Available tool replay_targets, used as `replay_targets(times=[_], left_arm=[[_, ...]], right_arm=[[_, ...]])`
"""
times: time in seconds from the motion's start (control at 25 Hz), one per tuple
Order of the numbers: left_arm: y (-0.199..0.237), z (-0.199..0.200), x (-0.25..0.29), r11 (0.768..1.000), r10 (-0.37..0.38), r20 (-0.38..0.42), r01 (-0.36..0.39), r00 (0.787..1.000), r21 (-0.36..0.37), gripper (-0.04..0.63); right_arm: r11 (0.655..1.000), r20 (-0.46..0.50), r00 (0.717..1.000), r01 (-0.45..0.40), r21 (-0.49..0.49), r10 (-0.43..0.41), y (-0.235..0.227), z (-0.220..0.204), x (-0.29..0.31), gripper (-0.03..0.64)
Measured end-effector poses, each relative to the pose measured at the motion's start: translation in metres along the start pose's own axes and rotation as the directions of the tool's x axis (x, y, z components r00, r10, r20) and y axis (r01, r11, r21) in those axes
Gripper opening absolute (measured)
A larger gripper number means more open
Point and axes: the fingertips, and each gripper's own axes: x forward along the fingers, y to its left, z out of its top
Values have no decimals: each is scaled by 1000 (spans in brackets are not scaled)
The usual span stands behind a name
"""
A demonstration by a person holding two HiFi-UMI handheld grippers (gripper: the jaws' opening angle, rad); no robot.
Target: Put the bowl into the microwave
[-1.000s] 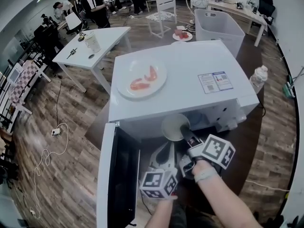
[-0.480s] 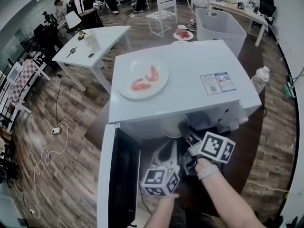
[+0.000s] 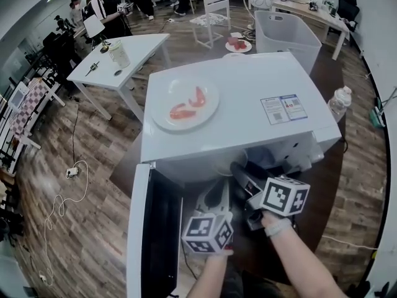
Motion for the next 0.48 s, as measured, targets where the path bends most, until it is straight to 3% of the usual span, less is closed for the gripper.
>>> replay_targets(times=[0.2, 0.48], left_arm=[[2, 0, 4, 1000, 9, 2, -9, 1000, -20, 2], [6, 1, 7, 999, 24, -2, -24, 1000, -30, 2]], right_arm=[[983, -69, 998, -4, -184, -9, 1, -7, -7, 269], [907, -108, 991, 23, -421, -75, 4, -15, -14, 260]])
